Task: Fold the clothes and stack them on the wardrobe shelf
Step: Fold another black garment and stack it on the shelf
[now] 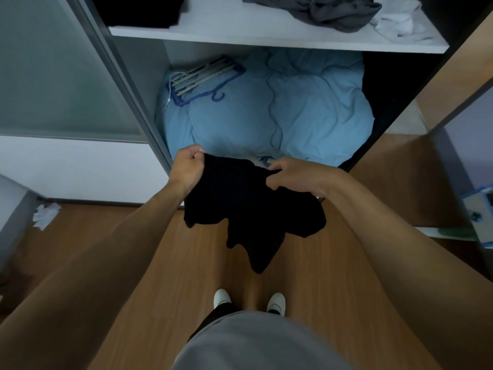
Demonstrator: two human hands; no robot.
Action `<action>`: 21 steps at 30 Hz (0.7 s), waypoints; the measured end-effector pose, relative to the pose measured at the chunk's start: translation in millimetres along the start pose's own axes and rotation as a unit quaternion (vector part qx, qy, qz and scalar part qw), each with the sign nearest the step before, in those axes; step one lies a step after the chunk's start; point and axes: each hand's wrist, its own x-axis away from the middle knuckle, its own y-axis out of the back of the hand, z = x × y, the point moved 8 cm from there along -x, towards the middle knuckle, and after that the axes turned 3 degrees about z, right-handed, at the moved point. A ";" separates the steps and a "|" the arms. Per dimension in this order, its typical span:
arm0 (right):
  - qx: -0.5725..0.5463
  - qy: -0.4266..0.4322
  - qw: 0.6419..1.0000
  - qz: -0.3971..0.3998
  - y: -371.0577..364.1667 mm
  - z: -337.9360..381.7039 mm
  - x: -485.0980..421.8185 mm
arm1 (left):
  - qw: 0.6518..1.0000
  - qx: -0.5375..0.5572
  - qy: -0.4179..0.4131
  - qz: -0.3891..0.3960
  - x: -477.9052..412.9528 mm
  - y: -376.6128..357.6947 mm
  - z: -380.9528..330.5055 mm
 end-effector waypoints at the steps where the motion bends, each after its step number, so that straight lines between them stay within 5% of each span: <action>1: -0.024 -0.017 1.000 0.004 -3.3 -5.6 -1.0 | 1.000 -0.005 -0.007 0.005 -0.8 -3.2 -5.7; 6: -0.102 -0.042 0.989 0.101 -29.1 -9.5 0.9 | 0.996 -0.073 -0.026 0.042 -8.7 -19.4 -26.0; 12: -0.138 -0.033 0.983 0.112 -31.3 -5.5 -2.0 | 0.993 -0.103 -0.001 0.064 -5.5 -45.1 -35.9; 15: -0.166 -0.016 0.980 0.106 -26.9 -2.7 -4.4 | 0.986 0.084 0.073 0.126 5.1 -70.4 -37.6; 18: -0.196 -0.008 0.976 0.097 -22.3 -4.5 -7.4 | 0.890 0.362 0.231 0.152 30.9 -100.4 -27.6; 21: -0.221 -0.014 0.971 0.088 -21.5 -11.1 -10.9 | 0.866 0.375 0.266 0.195 51.9 -112.5 -4.9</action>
